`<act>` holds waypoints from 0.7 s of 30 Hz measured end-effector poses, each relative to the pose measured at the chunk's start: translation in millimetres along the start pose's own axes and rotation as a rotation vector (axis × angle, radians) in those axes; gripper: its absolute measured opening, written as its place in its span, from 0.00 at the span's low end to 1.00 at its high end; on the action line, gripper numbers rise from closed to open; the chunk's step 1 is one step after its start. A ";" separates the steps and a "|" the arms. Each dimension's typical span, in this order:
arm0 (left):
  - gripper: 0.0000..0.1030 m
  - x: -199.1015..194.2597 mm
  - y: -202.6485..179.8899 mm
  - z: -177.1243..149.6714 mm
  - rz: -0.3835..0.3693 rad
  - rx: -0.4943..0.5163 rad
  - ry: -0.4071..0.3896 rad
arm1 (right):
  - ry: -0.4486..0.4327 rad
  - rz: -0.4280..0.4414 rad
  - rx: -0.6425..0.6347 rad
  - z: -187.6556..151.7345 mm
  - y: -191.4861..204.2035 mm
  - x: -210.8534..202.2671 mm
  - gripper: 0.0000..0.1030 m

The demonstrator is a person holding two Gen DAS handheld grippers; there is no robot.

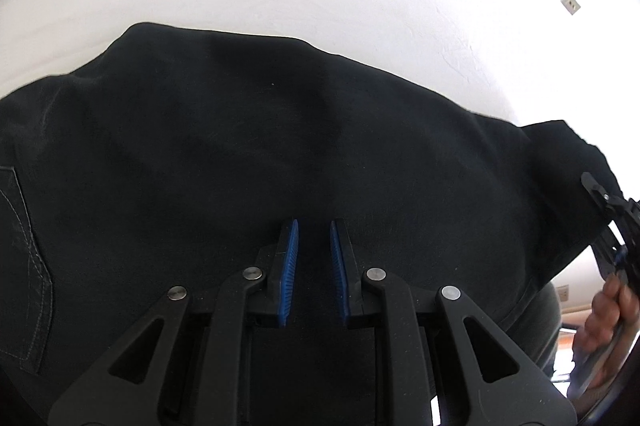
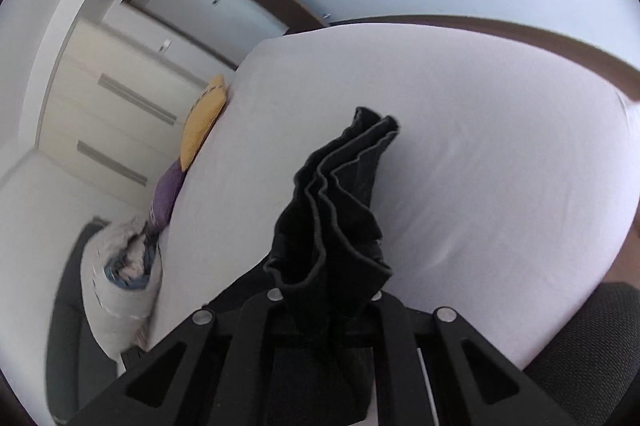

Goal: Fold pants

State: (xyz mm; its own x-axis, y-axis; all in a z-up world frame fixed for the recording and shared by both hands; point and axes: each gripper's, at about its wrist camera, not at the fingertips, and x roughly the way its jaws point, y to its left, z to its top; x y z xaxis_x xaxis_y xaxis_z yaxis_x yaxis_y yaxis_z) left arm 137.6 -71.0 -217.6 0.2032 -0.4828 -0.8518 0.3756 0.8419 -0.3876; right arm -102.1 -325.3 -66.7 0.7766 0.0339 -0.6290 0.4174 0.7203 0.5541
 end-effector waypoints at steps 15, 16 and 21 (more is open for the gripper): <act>0.16 -45.0 84.1 -27.0 -0.136 -0.291 -0.060 | 0.352 -0.002 -0.525 -135.8 134.4 100.8 0.09; 0.16 -45.3 87.5 -27.3 -0.147 -0.301 -0.060 | 0.348 -0.005 -0.532 -135.6 136.1 100.0 0.09; 0.16 -42.1 82.8 -20.7 -0.201 -0.286 -0.051 | 0.350 -0.020 -0.558 -136.4 141.3 101.1 0.09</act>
State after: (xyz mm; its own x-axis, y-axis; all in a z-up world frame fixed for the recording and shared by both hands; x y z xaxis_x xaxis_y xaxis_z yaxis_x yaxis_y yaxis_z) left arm 141.4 24.0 -221.1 0.1988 -0.6512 -0.7324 0.1457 0.7587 -0.6349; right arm -29.0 -125.7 -126.4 0.5326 0.1725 -0.8286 0.0494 0.9710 0.2339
